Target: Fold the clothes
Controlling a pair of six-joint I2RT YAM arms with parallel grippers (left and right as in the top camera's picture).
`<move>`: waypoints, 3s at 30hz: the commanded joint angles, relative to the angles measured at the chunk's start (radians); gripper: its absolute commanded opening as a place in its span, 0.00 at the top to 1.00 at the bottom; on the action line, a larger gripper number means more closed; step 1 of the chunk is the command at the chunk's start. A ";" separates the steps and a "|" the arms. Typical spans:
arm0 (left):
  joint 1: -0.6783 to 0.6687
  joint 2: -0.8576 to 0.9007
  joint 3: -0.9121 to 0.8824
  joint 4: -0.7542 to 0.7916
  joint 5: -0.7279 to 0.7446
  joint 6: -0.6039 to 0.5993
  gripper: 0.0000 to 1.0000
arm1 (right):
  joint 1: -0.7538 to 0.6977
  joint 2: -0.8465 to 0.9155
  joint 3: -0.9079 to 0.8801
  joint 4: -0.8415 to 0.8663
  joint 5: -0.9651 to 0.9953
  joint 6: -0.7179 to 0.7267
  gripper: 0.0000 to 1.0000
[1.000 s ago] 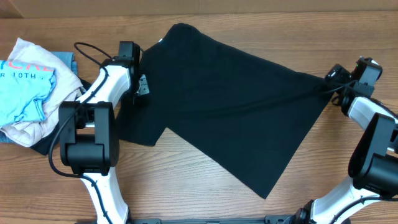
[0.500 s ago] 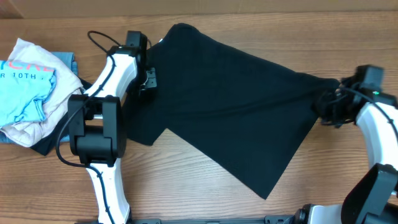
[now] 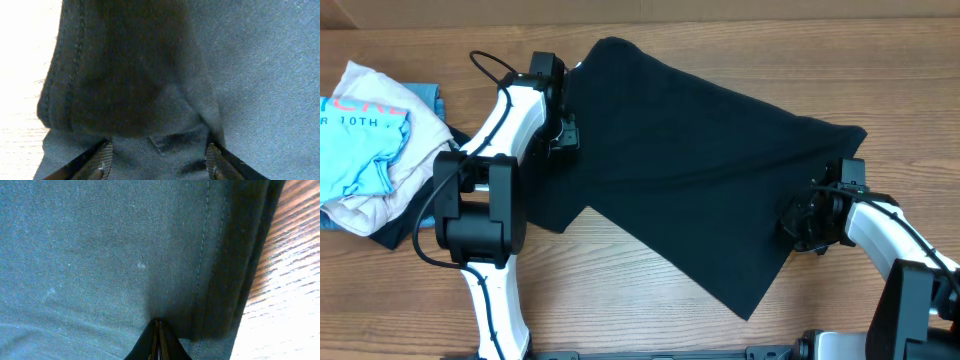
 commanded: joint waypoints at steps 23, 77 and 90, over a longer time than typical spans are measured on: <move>-0.113 0.024 0.344 0.432 0.280 0.080 0.96 | -0.201 0.020 0.519 -0.164 0.357 0.083 0.00; -0.195 0.298 0.371 0.784 0.053 0.114 0.37 | -0.201 0.020 0.519 -0.164 0.357 0.083 0.00; -0.195 0.425 0.389 0.853 0.044 0.156 0.94 | -0.201 0.020 0.519 -0.164 0.357 0.083 0.00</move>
